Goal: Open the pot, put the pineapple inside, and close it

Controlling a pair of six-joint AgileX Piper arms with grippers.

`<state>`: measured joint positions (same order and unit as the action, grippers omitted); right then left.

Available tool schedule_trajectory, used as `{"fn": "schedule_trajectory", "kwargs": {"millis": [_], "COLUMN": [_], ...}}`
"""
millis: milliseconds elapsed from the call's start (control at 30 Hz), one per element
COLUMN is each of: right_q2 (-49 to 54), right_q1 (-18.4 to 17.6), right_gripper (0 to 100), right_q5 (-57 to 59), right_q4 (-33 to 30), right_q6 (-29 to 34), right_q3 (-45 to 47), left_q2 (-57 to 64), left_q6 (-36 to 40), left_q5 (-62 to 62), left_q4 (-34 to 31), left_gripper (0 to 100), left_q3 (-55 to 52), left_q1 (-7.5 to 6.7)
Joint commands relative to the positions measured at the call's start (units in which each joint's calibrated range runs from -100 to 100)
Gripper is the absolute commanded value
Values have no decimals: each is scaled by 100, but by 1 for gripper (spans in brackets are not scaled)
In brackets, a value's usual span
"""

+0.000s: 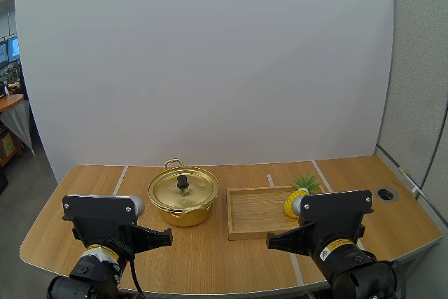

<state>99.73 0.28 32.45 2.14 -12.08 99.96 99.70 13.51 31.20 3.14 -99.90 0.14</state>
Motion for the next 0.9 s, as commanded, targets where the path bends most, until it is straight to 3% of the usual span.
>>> {"fn": "schedule_trajectory", "kwargs": {"millis": [0, 700, 867], "right_q2": [27, 27, 27], "right_q1": [19, 19, 19], "right_gripper": [0, 0, 0], "right_q5": [-71, -69, -69], "right_q4": [-13, -214, -388], "right_q6": [-22, -22, -22], "right_q3": [4, -14, -533], "left_q2": [30, 30, 30], "left_q6": [12, 14, 14], "left_q5": [-168, -168, -84], "left_q4": [-51, -51, -51], "left_gripper": [0, 0, 0], "left_q3": [-10, -10, 326], "left_q1": [27, 27, 27]}}
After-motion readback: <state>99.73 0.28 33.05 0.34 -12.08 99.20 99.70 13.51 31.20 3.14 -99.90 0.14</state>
